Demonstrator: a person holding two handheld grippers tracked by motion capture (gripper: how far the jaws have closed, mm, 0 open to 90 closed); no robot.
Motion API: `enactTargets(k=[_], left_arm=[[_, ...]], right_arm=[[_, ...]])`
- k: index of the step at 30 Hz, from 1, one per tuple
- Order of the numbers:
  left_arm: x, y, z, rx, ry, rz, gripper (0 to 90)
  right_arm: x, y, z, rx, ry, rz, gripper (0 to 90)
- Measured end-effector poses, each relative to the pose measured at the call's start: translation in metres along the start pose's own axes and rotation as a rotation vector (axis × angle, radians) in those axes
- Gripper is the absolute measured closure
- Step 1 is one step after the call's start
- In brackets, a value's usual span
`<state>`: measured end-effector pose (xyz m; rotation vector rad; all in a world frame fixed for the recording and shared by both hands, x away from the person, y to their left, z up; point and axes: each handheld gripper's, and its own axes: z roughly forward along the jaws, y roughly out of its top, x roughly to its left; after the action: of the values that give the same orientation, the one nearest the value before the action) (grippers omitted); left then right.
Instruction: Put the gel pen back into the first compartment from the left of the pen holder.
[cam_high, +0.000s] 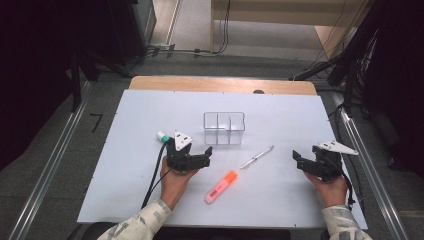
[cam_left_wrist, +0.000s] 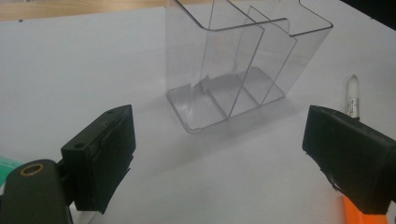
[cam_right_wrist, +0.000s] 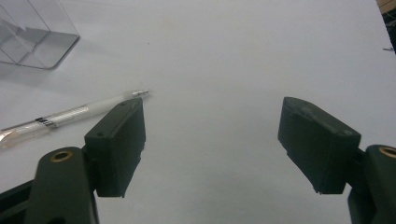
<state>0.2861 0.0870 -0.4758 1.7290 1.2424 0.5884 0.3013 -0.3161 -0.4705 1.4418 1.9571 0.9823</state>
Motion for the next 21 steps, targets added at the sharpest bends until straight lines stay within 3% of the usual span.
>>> enactTargets(k=[21], left_arm=[[-0.032,0.006,0.025,0.03,-0.1,0.019,10.2]], right_arm=[[0.0,0.0,0.001,0.007,-0.005,-0.003,21.8]])
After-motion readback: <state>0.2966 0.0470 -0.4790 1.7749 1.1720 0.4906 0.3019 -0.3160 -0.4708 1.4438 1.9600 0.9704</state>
